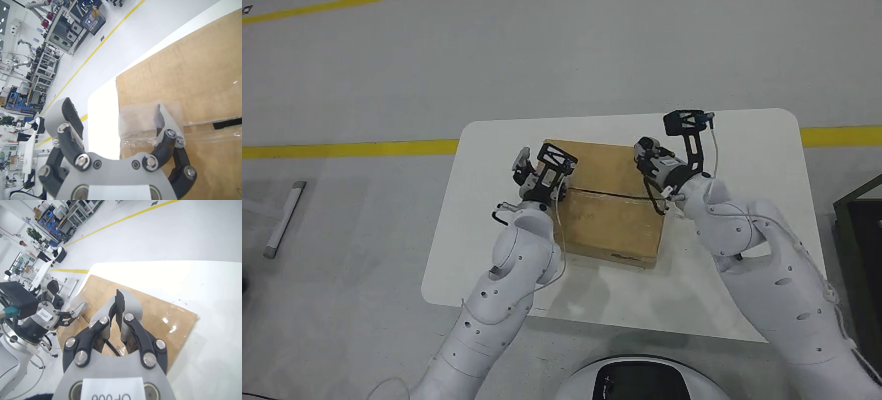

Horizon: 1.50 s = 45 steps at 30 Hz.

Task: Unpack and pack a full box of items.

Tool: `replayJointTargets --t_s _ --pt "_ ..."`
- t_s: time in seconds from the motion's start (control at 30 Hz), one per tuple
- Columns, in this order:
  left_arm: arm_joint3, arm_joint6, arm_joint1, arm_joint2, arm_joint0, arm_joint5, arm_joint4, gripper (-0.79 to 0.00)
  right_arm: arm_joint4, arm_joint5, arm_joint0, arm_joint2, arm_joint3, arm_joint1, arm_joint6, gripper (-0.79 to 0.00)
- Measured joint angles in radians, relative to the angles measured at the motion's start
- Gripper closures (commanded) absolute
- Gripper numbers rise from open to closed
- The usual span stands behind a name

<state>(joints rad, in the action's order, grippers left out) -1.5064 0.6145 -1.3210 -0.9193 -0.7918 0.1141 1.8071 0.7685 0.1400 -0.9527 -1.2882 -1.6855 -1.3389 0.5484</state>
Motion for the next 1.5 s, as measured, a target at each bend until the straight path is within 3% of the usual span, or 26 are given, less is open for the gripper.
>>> replayJointTargets --t_s 0.5,1.1,1.33,1.5 --pt "0.031 0.004 -0.067 0.121 0.057 -0.036 0.0 -0.785 -0.072 -0.034 -0.113 -0.202 -0.053 0.03 0.023 0.0" --pt "0.153 -0.004 -0.182 0.28 0.151 -0.052 -0.015 -0.785 -0.156 -0.097 -0.23 -0.362 -0.096 0.059 0.038 0.0" --pt "0.163 -0.001 -0.218 0.313 0.162 -0.064 -0.006 -0.785 -0.199 -0.125 -0.251 -0.384 -0.104 0.067 0.053 0.0" --pt "0.118 0.009 -0.226 0.292 0.145 -0.066 0.02 -0.785 -0.234 -0.141 -0.252 -0.389 -0.108 0.072 0.063 0.0"
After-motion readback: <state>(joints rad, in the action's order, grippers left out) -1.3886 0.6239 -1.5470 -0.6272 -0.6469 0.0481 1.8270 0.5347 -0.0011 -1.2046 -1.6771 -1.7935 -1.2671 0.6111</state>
